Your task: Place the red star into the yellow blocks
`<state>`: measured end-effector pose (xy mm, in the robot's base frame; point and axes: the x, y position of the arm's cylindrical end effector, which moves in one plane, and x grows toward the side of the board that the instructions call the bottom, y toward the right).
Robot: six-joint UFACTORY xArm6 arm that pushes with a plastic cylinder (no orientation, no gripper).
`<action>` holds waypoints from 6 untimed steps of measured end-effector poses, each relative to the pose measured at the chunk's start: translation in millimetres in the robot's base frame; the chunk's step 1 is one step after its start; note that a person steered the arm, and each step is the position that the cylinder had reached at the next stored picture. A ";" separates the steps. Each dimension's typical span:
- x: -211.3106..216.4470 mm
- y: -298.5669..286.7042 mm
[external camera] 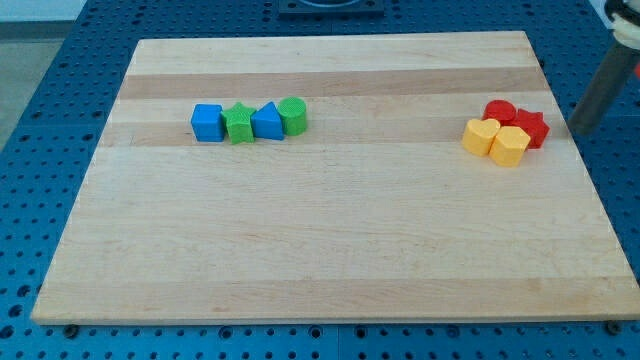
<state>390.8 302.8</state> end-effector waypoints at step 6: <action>40.2 -119.7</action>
